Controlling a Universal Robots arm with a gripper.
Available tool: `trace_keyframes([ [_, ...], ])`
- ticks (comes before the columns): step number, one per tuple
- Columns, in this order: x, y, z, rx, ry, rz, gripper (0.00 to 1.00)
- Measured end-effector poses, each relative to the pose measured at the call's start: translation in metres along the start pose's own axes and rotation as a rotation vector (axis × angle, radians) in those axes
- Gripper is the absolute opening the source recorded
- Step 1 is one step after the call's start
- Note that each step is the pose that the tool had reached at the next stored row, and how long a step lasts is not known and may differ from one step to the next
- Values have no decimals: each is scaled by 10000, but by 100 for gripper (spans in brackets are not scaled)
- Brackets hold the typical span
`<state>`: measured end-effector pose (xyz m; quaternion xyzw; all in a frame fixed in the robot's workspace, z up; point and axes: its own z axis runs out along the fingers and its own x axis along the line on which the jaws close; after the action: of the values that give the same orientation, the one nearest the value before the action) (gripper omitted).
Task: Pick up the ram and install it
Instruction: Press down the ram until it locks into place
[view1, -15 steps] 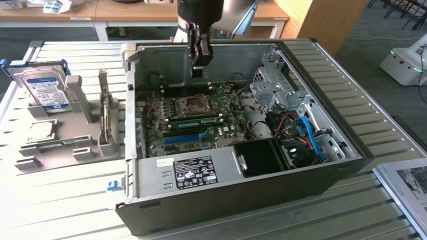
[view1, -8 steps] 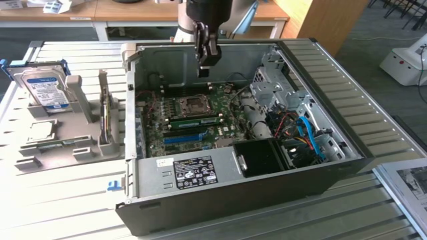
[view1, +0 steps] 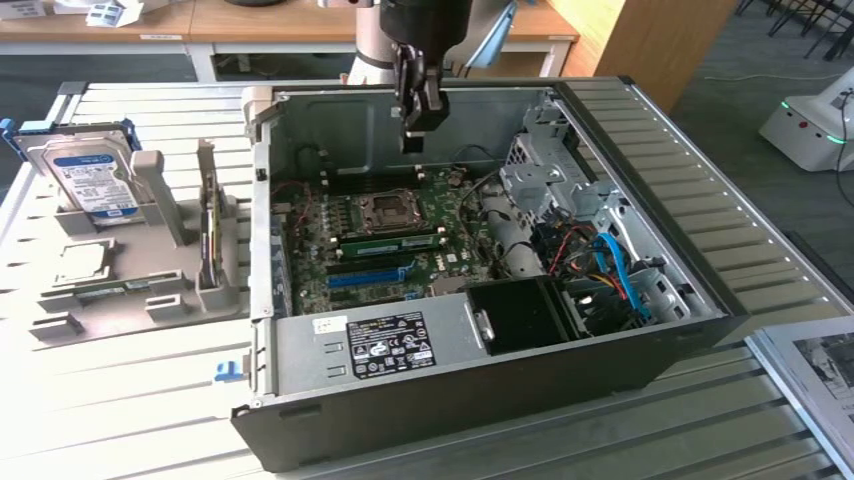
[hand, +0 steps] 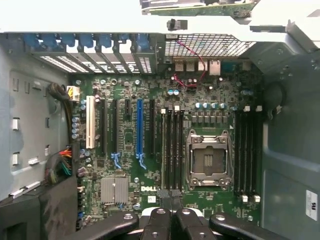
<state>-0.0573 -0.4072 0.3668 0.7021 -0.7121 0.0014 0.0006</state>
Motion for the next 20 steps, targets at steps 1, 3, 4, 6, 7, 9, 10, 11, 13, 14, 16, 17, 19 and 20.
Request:
trace_keyframes([
  [1, 2, 0, 1, 0, -64, 1, 10],
  [3, 4, 1, 0, -2, -145, 2, 10],
  [4, 3, 1, 0, -1, -153, 2, 10],
  [6, 4, 0, 0, -2, -154, 2, 10],
  [7, 4, 0, 0, -2, -154, 1, 10],
  [9, 4, 0, 0, -2, -154, 1, 10],
  [10, 4, 0, 0, -2, -154, 1, 10],
  [11, 4, 0, 0, -2, -154, 1, 10],
  [13, 4, 0, 0, -2, -154, 1, 10],
  [14, 4, 0, 0, -2, -154, 1, 10],
  [16, 4, 0, 0, -2, -154, 1, 10],
  [17, 4, 0, 0, -2, -154, 1, 10],
  [19, 4, 0, 0, -2, -154, 23, 10],
  [20, 4, 0, 0, -2, -153, 87, 10],
])
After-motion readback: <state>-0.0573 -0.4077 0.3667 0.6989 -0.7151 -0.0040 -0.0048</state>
